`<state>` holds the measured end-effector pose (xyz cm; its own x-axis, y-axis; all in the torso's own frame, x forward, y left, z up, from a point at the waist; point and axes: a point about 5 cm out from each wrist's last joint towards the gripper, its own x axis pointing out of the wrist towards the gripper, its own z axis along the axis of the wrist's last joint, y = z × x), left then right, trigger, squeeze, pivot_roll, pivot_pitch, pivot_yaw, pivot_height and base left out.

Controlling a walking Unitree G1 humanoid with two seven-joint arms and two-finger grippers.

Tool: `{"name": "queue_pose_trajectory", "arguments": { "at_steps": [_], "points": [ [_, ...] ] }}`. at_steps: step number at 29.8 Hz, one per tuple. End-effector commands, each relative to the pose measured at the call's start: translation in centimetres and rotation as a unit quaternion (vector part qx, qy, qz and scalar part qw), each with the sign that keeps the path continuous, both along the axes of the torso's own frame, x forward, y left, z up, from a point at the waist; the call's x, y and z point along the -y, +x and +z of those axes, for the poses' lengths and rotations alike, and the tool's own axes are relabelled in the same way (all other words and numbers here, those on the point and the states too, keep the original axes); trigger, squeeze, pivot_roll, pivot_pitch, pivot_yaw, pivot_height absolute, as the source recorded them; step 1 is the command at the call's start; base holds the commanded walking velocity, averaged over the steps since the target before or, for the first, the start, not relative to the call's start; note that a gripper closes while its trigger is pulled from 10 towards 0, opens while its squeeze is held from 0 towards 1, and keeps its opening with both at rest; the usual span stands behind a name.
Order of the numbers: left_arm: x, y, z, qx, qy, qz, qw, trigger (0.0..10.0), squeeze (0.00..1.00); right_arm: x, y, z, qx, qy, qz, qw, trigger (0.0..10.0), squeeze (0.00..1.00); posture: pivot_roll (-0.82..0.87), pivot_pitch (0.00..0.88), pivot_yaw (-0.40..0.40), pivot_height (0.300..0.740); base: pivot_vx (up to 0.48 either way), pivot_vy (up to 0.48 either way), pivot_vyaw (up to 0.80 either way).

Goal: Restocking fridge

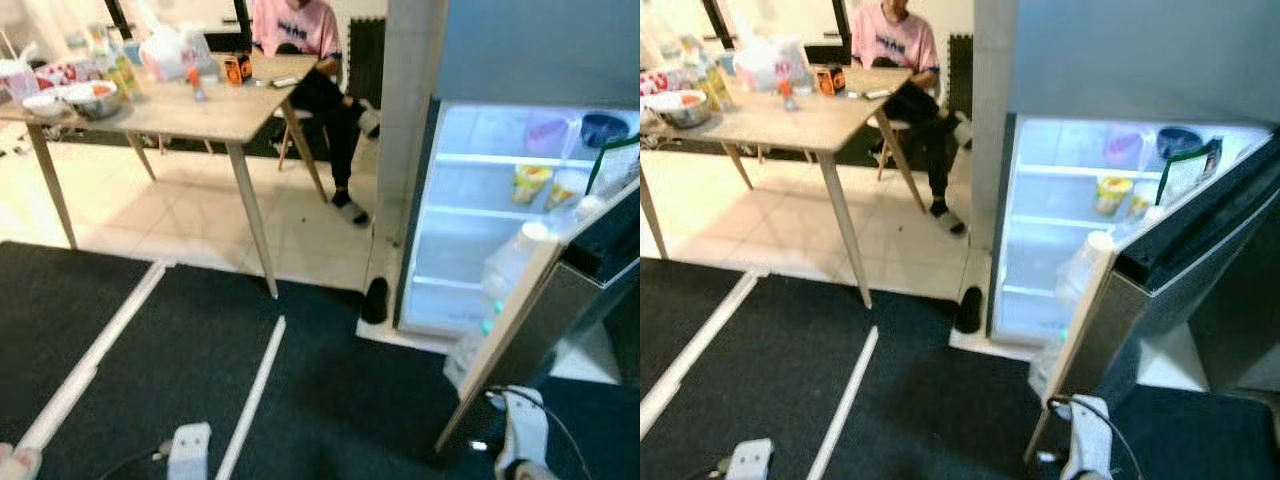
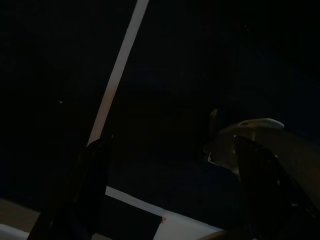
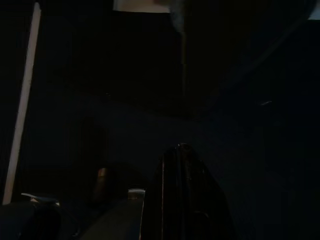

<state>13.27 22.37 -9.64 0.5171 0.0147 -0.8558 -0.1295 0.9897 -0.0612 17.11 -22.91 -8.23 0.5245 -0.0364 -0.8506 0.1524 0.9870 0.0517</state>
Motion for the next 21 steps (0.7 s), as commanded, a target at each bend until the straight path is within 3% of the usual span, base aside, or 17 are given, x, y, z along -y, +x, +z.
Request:
{"name": "queue_pose_trajectory", "arguments": {
  "at_steps": [1,13,21],
  "points": [
    [0.0,-0.3,-0.1,-0.009,0.001,0.005,1.000,10.0,0.00,0.4,-0.4,-0.1,-0.005,-0.003,-0.010,1.000,10.0,0.00,-0.02,0.001,0.026,0.740,0.000,0.000,0.00],
    [0.0,-0.1,0.0,-0.001,0.000,0.008,1.000,10.0,0.00,0.3,0.9,0.5,0.019,-0.003,-0.018,1.000,10.0,0.00,-0.03,0.002,0.033,0.740,0.000,0.000,0.00],
    [-0.2,0.1,0.1,0.002,0.002,0.008,1.000,10.0,0.00,0.2,6.7,4.1,0.141,0.023,0.013,0.990,10.0,0.00,-0.04,0.008,0.033,0.740,0.000,0.000,0.00]
  ]
}}
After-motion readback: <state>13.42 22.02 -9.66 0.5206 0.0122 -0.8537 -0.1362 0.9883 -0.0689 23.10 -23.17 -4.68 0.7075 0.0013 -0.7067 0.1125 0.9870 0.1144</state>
